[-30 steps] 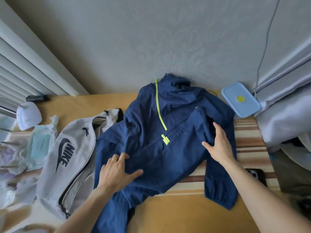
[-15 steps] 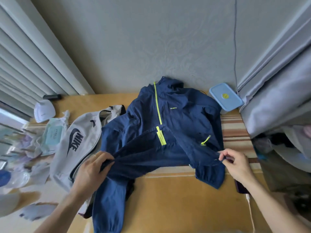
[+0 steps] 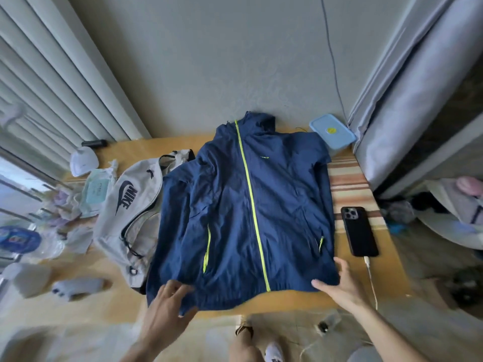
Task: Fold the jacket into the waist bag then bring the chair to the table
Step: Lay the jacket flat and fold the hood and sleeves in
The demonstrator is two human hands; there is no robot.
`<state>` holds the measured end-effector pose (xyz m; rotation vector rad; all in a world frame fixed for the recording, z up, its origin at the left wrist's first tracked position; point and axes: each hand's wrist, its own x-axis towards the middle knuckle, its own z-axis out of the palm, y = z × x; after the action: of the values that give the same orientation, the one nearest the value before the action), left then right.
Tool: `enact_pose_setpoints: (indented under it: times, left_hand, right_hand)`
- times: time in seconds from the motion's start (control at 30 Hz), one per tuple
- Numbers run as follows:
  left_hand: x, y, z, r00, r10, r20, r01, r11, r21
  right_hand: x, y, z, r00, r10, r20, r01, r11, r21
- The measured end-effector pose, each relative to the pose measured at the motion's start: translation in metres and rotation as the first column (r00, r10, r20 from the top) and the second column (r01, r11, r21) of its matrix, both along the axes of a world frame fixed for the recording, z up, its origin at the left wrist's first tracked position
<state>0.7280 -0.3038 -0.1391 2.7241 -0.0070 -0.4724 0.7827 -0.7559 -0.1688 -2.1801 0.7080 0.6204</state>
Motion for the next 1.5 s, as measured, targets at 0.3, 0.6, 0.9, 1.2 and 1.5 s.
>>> enact_pose_setpoints:
  times: [0.3, 0.6, 0.9, 1.2, 1.5]
  left_hand:
    - [0.02, -0.02, -0.014, 0.906, 0.407, -0.116, -0.413, 0.91, -0.033]
    - [0.037, 0.006, 0.005, 0.974, 0.225, 0.024, -0.226, 0.973, 0.052]
    - [0.274, -0.042, 0.021, 0.944, 0.17, 0.284, -0.127, 0.978, -0.164]
    - [0.539, -0.059, -0.016, 0.851, 0.478, -0.218, -0.519, 0.702, -0.488]
    - [0.589, -0.057, -0.025, 0.767, 0.251, -0.591, -0.638, 0.202, -0.743]
  right_hand:
    - [-0.002, 0.012, 0.015, 0.949, -0.061, 0.309, 0.086, 0.994, -0.068]
    - [-0.004, 0.012, 0.044, 0.922, 0.384, -0.057, -0.377, 0.853, -0.36]
    - [0.212, 0.112, 0.053, 0.86, 0.5, 0.1, -0.481, 0.861, -0.168]
    - [0.474, 0.146, 0.046, 0.912, -0.295, 0.286, 0.23, 0.943, 0.238]
    - [0.536, 0.152, 0.021, 0.872, -0.487, 0.055, 0.373, 0.733, 0.569]
